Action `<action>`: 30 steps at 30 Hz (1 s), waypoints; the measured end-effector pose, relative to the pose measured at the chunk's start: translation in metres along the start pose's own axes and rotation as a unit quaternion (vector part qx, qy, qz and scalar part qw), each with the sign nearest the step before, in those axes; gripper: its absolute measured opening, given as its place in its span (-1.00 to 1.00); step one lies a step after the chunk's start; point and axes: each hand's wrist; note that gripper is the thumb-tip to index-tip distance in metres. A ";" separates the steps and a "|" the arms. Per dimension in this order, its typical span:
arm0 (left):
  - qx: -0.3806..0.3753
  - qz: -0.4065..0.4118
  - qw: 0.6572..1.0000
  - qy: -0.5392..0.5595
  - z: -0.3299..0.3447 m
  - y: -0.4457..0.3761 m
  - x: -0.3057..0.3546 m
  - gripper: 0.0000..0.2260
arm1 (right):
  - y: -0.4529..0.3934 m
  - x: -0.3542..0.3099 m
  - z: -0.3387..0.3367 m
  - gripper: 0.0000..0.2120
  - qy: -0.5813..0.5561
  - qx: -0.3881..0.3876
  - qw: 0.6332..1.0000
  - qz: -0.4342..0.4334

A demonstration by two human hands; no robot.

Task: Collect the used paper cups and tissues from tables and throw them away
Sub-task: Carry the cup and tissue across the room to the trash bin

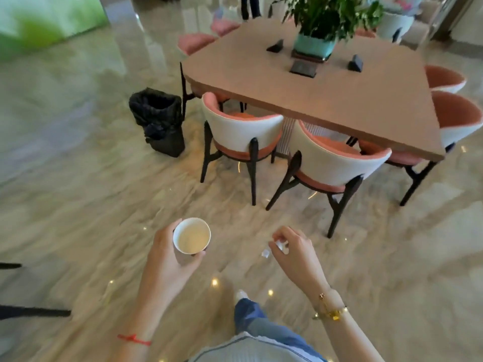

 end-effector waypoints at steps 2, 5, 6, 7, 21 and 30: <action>0.027 -0.009 0.999 -0.016 -0.004 -0.037 -0.010 -0.29 | -0.052 -0.022 0.002 -0.94 0.009 -0.016 0.999 -0.034; 0.065 -0.028 0.997 -0.033 -0.010 -0.088 -0.024 -0.29 | -0.126 -0.059 0.009 -0.94 0.009 -0.039 0.996 -0.082; 0.077 -0.036 0.996 -0.038 -0.013 -0.104 -0.030 -0.29 | -0.149 -0.072 0.014 -0.93 0.012 -0.048 0.994 -0.095; 0.085 -0.047 0.994 -0.041 -0.016 -0.118 -0.037 -0.29 | -0.170 -0.084 0.020 -0.93 0.016 -0.058 0.993 -0.104; 0.169 -0.117 0.978 -0.048 -0.079 -0.342 -0.181 -0.39 | -0.424 -0.275 0.153 -0.95 0.013 -0.158 0.968 -0.194; 0.123 -0.094 0.986 -0.067 -0.145 -0.543 -0.285 -0.34 | -0.589 -0.407 0.220 -0.91 -0.023 -0.115 0.977 -0.178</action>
Point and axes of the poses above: each hand's wrist, its own y-axis away from the middle knuckle, its own z-axis out of the palm, x = y × z, and after that the axes turned 12 degrees about z, right-handed
